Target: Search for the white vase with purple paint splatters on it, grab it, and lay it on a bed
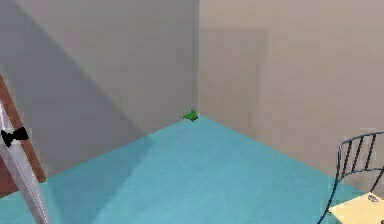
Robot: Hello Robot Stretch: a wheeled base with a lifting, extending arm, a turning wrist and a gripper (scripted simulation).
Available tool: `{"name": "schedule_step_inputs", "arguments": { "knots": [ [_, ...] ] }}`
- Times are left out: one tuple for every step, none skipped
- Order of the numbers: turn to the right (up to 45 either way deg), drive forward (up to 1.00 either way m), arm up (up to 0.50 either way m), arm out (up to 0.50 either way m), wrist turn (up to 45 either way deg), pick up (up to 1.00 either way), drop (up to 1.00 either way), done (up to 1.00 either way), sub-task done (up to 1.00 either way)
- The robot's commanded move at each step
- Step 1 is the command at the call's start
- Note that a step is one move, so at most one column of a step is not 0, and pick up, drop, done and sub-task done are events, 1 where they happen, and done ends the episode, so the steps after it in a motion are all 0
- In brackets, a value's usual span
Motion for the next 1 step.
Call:
{"name": "schedule_step_inputs", "arguments": {
  "knots": [
    [-9.0,0.00,0.00,0.00,0.0,0.00,0.00,0.00,0.00]
  ]
}}
